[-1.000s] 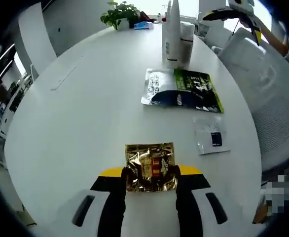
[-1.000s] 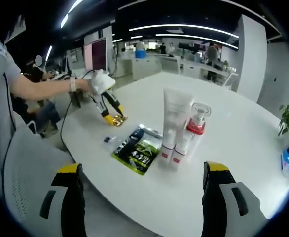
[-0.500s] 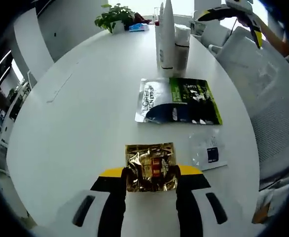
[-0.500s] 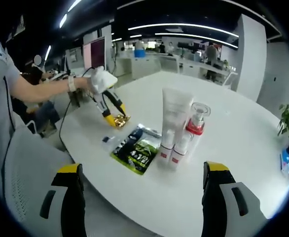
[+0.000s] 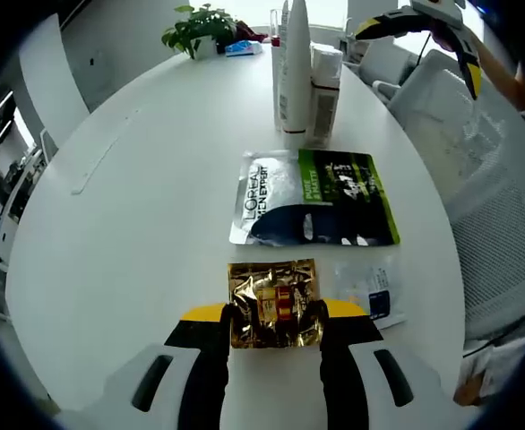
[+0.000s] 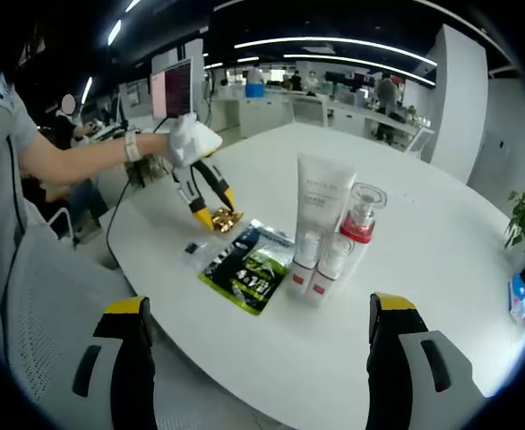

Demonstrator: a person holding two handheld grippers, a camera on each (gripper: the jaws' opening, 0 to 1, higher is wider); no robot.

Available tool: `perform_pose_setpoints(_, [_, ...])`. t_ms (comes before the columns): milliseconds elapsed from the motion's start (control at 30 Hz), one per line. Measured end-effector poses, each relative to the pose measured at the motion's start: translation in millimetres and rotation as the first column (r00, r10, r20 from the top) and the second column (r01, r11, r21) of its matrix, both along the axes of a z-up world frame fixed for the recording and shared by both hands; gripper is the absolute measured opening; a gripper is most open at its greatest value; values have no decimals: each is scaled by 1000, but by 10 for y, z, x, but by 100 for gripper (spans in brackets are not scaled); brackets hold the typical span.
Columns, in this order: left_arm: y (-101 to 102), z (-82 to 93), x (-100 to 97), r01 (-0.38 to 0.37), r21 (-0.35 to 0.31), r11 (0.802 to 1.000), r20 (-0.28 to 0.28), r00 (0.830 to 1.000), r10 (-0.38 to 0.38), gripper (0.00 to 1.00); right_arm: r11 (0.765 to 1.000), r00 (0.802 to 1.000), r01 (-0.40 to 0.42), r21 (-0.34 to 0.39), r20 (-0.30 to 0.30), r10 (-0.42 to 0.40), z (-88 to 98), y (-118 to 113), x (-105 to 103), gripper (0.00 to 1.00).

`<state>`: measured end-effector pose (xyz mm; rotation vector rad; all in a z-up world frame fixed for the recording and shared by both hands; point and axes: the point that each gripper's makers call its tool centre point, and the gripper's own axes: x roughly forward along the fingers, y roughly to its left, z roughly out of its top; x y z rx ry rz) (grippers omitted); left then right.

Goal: Arrange the skincare products in the storage area until every visible bottle or jar stands upright without overlapping.

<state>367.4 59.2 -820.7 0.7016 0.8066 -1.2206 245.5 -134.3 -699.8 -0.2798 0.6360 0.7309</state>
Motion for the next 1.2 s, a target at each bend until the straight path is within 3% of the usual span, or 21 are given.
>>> perform_pose_setpoints(167, [-39, -37, -60, 37, 34, 999, 1, 999, -37, 40, 1000, 1000, 3, -3, -2, -3, -7, -13, -2, 100])
perform_pose_setpoints(300, [-18, -88, -41, 24, 62, 998, -1, 1000, -24, 40, 1000, 1000, 6, -2, 0, -6, -3, -23, -2, 100])
perform_pose_setpoints(1200, [-77, -91, -195, 66, 65, 996, -33, 997, -64, 41, 1000, 1000, -4, 5, 10, 4, 9, -8, -27, 100])
